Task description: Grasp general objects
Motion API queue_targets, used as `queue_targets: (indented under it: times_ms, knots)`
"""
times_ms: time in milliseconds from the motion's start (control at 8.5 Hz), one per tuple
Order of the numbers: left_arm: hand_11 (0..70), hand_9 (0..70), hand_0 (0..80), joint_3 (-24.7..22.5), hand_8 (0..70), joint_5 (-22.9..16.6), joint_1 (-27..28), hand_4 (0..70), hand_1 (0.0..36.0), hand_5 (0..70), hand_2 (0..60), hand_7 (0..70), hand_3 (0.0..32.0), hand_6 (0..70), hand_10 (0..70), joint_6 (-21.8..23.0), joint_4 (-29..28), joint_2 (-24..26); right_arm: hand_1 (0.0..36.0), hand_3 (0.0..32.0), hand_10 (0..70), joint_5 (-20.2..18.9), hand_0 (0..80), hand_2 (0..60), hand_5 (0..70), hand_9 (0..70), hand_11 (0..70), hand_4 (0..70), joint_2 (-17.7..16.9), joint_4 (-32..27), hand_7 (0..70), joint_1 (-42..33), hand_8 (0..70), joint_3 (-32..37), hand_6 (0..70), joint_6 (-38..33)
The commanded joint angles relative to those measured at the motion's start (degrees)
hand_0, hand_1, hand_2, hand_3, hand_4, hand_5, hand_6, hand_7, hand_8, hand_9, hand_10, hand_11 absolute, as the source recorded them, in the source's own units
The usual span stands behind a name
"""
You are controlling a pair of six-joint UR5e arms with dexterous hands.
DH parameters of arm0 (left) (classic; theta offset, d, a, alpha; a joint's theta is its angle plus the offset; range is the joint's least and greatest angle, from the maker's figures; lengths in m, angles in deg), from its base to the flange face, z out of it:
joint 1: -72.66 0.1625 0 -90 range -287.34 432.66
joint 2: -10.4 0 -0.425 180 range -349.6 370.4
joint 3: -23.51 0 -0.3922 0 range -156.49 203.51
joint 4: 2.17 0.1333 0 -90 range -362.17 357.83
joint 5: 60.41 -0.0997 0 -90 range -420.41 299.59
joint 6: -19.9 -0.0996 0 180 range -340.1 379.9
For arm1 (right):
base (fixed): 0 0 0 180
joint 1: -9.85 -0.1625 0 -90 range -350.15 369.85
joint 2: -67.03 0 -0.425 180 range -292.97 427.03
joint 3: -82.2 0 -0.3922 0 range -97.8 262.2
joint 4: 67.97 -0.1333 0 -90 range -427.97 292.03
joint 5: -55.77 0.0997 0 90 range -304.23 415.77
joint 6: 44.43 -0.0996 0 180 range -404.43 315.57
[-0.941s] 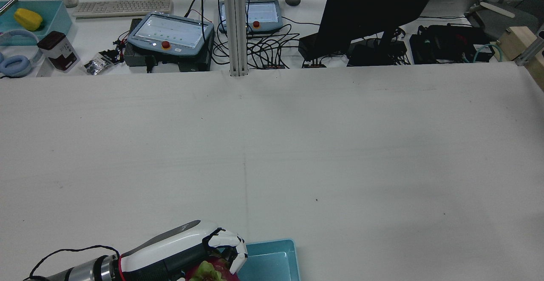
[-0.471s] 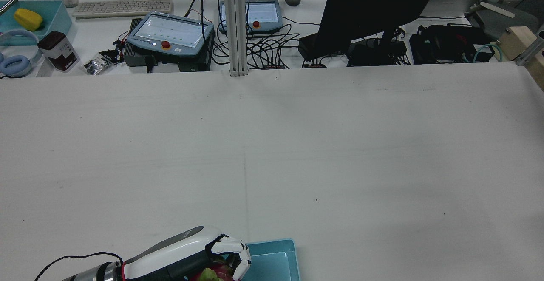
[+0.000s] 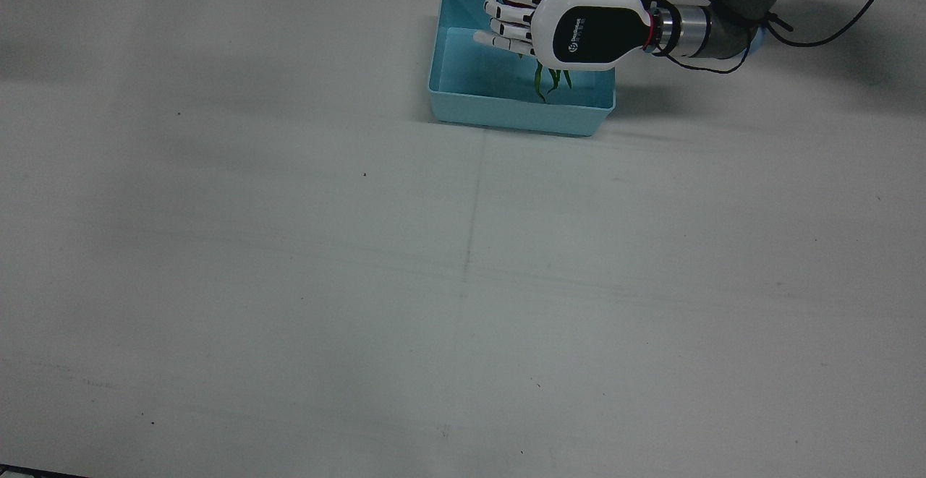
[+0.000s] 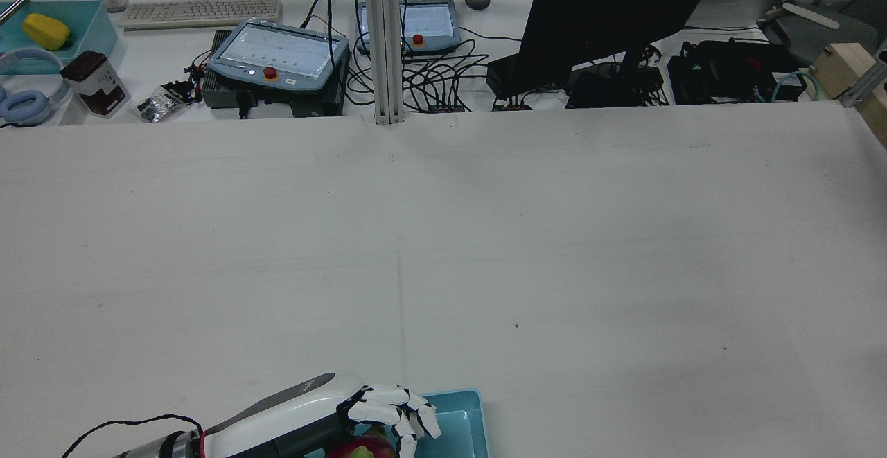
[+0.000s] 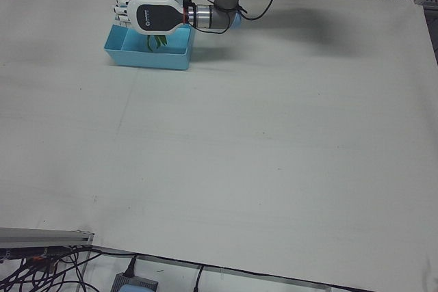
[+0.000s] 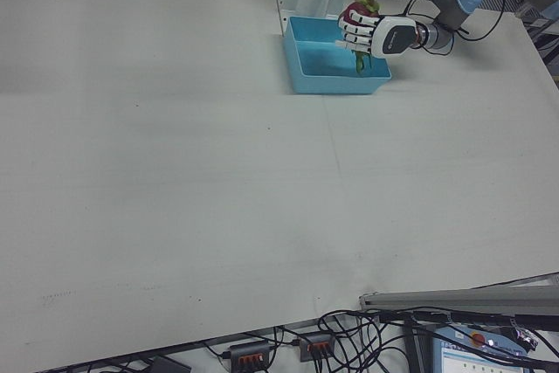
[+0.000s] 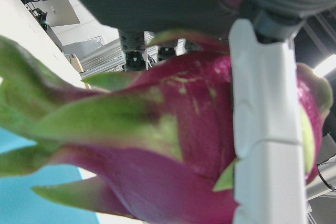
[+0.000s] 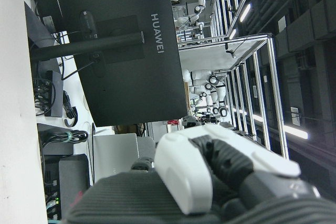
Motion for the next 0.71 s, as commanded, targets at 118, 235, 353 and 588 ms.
queue_targets:
  times_ms: [118, 235, 353, 588]
  knots:
    - [13.9, 3.5, 54.0, 0.06, 0.9, 3.29, 3.15, 0.0, 17.8, 70.0, 0.0, 24.9, 0.0, 9.8, 8.0, -1.64, 0.04, 0.01, 0.0, 0.0, 0.0, 0.0, 0.0, 0.0, 0.0, 0.0, 0.0, 0.0, 0.0, 0.03, 0.0, 0.0, 0.0, 0.0, 0.0, -0.07]
    - [13.4, 3.7, 53.0, 0.24, 0.9, 3.29, 3.15, 0.0, 16.7, 70.0, 0.0, 25.6, 0.0, 9.6, 7.9, -1.73, 0.04, 0.01, 0.0, 0.0, 0.0, 0.0, 0.0, 0.0, 0.0, 0.0, 0.0, 0.0, 0.0, 0.03, 0.0, 0.0, 0.0, 0.0, 0.0, 0.01]
    - [13.0, 3.6, 52.8, 0.41, 0.8, 3.2, 2.98, 0.0, 16.0, 70.0, 0.0, 25.0, 0.0, 9.2, 7.6, -1.64, 0.04, 0.01, 0.0, 0.0, 0.0, 0.0, 0.0, 0.0, 0.0, 0.0, 0.0, 0.0, 0.0, 0.03, 0.0, 0.0, 0.0, 0.0, 0.0, 0.02]
    - [10.2, 2.4, 47.9, -0.11, 0.1, 3.2, 1.92, 9.3, 10.3, 0.5, 0.0, 19.0, 0.0, 5.9, 6.1, -0.85, -0.04, -0.69, 0.0, 0.0, 0.0, 0.0, 0.0, 0.0, 0.0, 0.0, 0.0, 0.0, 0.0, 0.03, 0.0, 0.09, 0.0, 0.0, 0.0, 0.01]
